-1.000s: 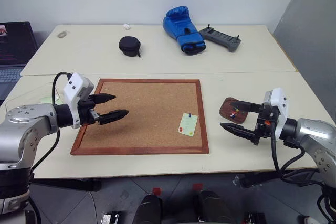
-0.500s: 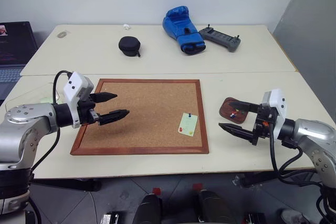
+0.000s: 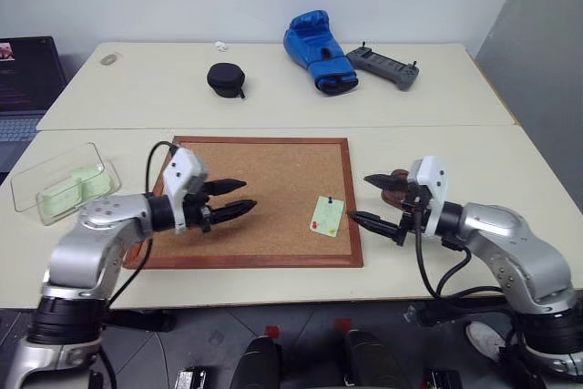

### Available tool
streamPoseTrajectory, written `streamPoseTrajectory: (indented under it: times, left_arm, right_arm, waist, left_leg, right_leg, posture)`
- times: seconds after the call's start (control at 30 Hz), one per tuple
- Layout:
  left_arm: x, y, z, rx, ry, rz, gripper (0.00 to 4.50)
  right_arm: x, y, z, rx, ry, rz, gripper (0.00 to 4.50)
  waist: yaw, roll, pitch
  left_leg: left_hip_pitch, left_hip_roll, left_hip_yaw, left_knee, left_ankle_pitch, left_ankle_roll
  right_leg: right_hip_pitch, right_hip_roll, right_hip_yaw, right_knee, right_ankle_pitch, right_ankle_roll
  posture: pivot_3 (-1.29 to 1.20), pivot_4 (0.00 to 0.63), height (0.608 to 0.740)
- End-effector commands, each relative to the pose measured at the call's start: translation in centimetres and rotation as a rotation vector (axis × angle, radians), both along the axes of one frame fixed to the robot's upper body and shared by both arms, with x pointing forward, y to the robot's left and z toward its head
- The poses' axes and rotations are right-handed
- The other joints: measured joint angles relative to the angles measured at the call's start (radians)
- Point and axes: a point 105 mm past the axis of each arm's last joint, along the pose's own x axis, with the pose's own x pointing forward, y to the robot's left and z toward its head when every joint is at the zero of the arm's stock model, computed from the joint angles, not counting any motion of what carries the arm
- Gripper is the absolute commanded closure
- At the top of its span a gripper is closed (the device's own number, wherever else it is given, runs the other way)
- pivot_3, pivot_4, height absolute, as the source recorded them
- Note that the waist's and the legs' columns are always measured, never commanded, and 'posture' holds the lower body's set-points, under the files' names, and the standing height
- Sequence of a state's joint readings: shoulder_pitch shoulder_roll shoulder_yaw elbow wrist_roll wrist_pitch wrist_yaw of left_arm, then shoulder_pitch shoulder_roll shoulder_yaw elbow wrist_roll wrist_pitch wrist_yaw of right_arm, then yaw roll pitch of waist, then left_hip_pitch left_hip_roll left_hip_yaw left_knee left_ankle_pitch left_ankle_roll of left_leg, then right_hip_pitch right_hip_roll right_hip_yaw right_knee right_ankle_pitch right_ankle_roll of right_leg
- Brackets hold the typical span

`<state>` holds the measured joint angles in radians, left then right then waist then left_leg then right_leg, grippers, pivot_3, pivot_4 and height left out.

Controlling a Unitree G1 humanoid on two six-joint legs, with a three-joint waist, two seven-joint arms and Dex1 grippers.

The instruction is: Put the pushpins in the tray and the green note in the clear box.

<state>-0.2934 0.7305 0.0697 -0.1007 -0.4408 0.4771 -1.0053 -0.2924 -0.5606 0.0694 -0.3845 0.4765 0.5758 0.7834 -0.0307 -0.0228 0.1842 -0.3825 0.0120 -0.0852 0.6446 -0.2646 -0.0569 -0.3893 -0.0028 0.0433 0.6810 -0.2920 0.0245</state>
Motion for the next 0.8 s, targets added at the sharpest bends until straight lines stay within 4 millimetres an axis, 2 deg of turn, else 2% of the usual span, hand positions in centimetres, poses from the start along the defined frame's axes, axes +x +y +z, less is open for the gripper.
streamPoseTrajectory:
  times: [0.03, 0.23, 0.33, 0.57, 0.8]
  left_arm:
    - [1.1, -0.7, 0.6, 0.007, -0.085, -0.003, 2.67]
    - [2.1, -2.0, -0.6, 0.013, -0.076, -0.045, 3.89]
    - [2.3, -2.6, -0.9, 0.013, -0.064, -0.058, 4.49]
    - [1.9, -3.1, -3.0, 0.049, -0.003, -0.071, 4.49]
    - [2.0, -3.6, -6.3, 0.084, 0.069, -0.064, 4.49]
  right_arm:
    - [0.5, 0.7, 0.5, -0.006, -0.058, -0.009, 0.0]
    - [2.6, 1.4, -0.3, -0.018, -0.081, -0.092, 0.0]
    - [2.9, 1.8, -0.2, -0.008, -0.087, -0.098, 0.0]
    - [3.5, 2.4, -0.6, -0.016, -0.09, -0.1, 0.0]
    - [4.6, 3.6, -1.2, 0.003, -0.061, -0.093, 0.0]
  waist:
    - [0.0, 0.0, 0.0]
    - [-0.002, 0.0, 0.0]
    - [-0.002, 0.0, 0.0]
    - [-0.001, 0.0, 0.0]
    - [-0.002, 0.0, -0.001]
  left_leg:
    - [0.0, 0.0, 0.0, 0.0, 0.0, 0.0]
    - [0.0, -0.002, 0.0, 0.001, 0.0, 0.0]
    - [0.0, -0.001, 0.0, 0.0, 0.0, 0.0]
    - [0.0, -0.001, 0.0, 0.0, 0.0, 0.0]
    - [0.0, -0.002, 0.0, 0.001, 0.0, 0.0]
  right_leg:
    - [0.0, 0.0, 0.0, 0.0, 0.0, 0.0]
    - [0.0, 0.0, 0.0, 0.0, 0.0, 0.001]
    - [0.0, 0.001, 0.0, 0.001, 0.0, 0.0]
    - [0.0, 0.001, 0.0, 0.001, 0.0, 0.0]
    - [0.0, 0.001, -0.001, 0.001, 0.0, 0.0]
  posture:
    - [0.0, 0.15, 0.74]
    - [0.0, 0.15, 0.74]
    - [0.0, 0.15, 0.74]
    - [0.0, 0.15, 0.74]
    - [0.0, 0.15, 0.74]
